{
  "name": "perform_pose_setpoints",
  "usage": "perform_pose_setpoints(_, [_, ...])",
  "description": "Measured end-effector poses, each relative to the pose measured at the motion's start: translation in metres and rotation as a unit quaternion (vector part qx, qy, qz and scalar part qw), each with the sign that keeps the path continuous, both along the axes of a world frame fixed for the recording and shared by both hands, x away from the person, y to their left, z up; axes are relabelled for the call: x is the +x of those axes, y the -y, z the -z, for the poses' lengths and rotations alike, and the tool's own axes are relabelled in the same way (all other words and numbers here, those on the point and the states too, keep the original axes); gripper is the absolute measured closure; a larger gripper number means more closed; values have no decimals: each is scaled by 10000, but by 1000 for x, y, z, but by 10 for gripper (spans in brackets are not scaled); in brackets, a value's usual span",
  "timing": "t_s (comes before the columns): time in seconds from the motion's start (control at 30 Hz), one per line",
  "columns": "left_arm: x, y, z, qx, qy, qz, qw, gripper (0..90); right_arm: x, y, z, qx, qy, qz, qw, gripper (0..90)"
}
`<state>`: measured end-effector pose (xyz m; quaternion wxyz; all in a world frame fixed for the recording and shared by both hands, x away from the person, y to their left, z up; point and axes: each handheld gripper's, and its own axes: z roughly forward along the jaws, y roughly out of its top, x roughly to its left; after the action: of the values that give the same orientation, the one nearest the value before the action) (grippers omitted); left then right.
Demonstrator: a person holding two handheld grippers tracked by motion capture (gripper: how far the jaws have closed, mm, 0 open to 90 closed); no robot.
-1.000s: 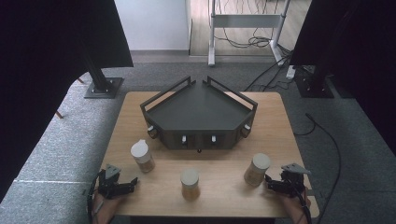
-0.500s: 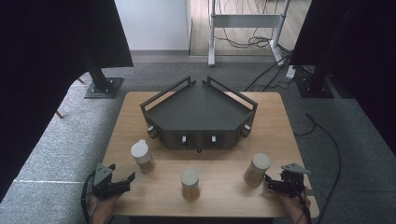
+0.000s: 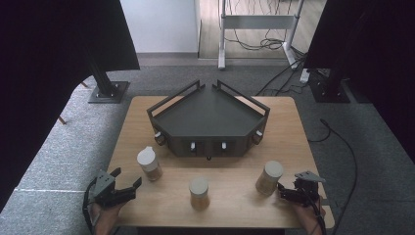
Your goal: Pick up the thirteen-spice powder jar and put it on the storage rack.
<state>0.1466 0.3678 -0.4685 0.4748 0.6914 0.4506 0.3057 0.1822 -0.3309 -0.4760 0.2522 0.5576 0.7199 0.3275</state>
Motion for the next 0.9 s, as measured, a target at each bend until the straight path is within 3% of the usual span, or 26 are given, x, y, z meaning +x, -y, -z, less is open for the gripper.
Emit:
perform_pose_setpoints(0.1, [2,-2,3,-140,29,35,9999,84,0,0,0,-1,0,0,10000,96])
perform_pose_setpoints(0.33, [5,1,5,-196,115,100,9997,85,0,0,0,-1,-1,6,10000,96])
perform_pose_setpoints(0.9, [11,10,5,-111,386,233,9989,85,1,-1,0,-1,-12,27,10000,88])
